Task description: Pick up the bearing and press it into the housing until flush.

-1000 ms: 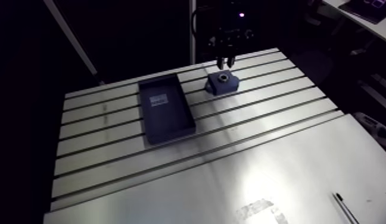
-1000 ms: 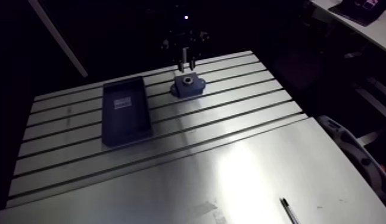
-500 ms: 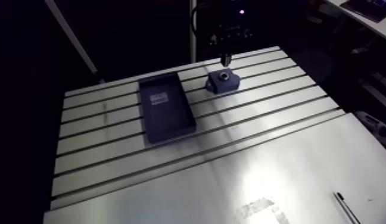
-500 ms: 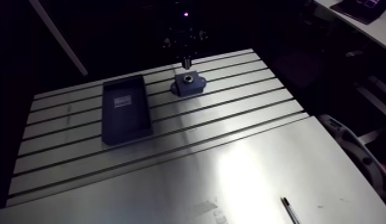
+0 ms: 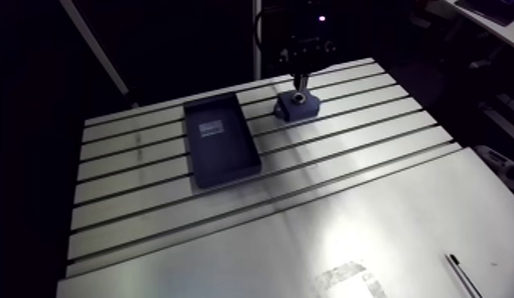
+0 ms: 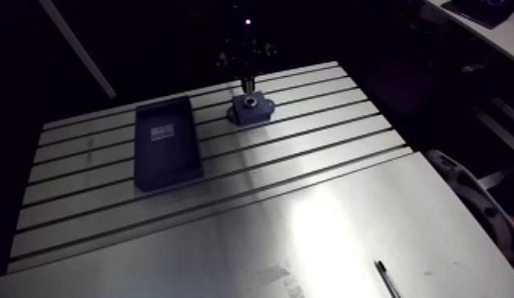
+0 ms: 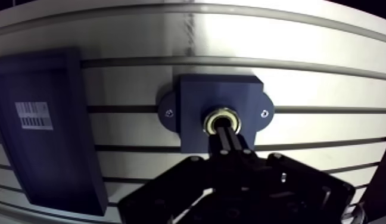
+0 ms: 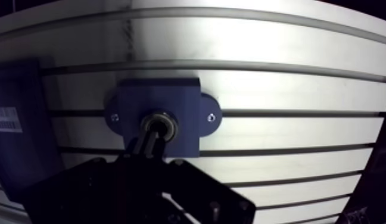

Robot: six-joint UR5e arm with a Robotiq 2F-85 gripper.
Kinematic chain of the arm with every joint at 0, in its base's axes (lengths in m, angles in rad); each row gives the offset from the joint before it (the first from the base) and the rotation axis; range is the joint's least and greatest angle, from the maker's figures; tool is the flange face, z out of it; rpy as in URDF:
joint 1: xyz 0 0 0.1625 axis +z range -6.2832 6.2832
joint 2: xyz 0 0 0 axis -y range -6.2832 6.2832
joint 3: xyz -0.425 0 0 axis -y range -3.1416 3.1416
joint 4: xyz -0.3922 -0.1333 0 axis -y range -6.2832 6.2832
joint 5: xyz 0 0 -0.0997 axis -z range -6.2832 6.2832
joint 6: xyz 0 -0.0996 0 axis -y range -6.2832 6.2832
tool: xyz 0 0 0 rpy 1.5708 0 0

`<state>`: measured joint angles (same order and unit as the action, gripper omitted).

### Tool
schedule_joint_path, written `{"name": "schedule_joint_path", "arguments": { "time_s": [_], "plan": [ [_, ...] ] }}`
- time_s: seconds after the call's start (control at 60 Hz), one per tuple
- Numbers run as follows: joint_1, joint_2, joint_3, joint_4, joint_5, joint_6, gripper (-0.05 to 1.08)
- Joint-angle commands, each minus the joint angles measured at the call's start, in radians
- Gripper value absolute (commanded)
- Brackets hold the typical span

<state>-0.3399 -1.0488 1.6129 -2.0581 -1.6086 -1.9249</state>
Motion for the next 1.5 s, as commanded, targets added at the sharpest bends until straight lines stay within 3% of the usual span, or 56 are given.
{"name": "schedule_joint_path", "arguments": {
  "time_s": [0.017, 1.5],
  "plan": [
    [-0.001, 0.005, 0.005, 0.0, 0.0, 0.0, 1.07],
    [-0.005, 0.022, 0.014, -0.011, 0.0, -0.001, 1.07]
  ]
}}
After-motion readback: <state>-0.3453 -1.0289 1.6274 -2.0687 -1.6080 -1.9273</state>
